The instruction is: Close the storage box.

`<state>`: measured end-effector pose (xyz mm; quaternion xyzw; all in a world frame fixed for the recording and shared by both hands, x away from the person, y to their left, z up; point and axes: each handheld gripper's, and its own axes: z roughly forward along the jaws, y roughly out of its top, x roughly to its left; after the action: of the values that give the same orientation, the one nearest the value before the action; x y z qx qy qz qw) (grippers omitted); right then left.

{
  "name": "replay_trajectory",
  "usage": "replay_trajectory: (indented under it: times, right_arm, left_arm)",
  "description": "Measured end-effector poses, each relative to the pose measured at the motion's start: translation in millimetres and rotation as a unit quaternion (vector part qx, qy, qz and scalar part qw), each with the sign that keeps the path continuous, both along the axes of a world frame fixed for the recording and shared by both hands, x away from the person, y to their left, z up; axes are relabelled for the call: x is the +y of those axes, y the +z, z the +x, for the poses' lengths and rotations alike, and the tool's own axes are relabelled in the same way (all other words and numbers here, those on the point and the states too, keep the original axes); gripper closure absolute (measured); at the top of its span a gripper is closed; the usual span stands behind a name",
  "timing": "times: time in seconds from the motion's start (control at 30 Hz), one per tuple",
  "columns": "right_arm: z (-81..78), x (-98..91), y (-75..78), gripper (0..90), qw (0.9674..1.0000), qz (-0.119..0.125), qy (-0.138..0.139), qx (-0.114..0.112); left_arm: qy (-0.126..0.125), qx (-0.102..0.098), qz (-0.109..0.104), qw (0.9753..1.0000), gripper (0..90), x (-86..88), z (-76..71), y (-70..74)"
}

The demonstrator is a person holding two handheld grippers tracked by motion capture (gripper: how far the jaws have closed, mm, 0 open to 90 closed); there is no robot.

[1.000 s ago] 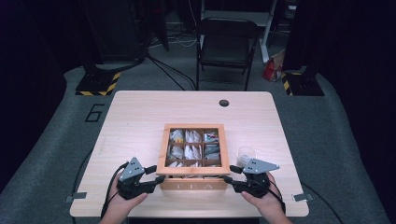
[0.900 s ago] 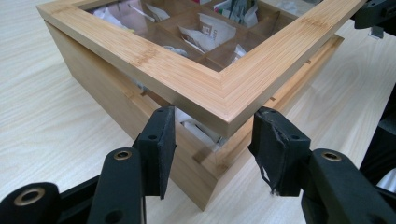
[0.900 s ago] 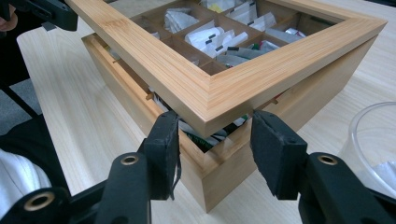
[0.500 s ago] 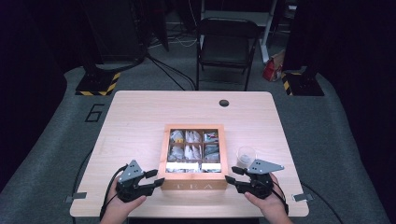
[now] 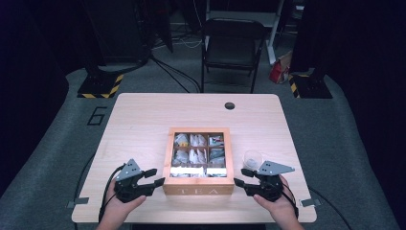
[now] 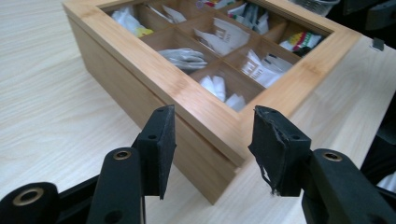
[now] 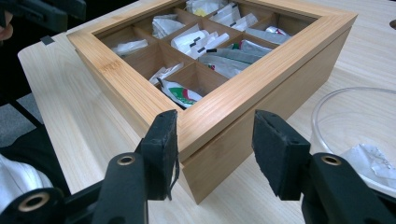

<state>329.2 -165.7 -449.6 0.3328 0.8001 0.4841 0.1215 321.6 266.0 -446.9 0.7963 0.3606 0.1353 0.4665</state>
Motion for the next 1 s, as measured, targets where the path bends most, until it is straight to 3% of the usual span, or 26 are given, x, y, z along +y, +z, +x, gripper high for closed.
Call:
replay_trajectory:
  times: [0.2, 0.47, 0.63, 0.83, 1.0]
  right_arm:
    - [3.6, -3.1, 4.4, 49.3, 0.9999, -0.012, -0.002, -0.005]
    - [9.2, -11.2, 10.8, 47.7, 0.9999, -0.01, -0.011, -0.003]
    - [7.4, -13.5, 9.5, 46.9, 0.9999, -0.012, -0.009, -0.001]
    - [4.3, -14.1, 4.4, 45.9, 0.9997, -0.022, -0.007, 0.0]
    - [3.8, -15.1, 0.5, 45.4, 0.9997, -0.021, -0.009, -0.001]
  left_arm:
    - [0.016, 0.003, 0.001, 0.9999, 49.2, 6.8, 12.4, 3.0]
    - [0.031, 0.008, -0.002, 0.9995, 48.5, 12.0, 29.3, 5.6]
    - [0.041, 0.008, -0.004, 0.9991, 47.2, 14.4, 38.9, 5.4]
    - [0.052, 0.021, -0.023, 0.9981, 47.1, 17.7, 48.5, 0.8]
    - [0.063, 0.019, -0.017, 0.9977, 46.8, 21.1, 51.7, -4.7]
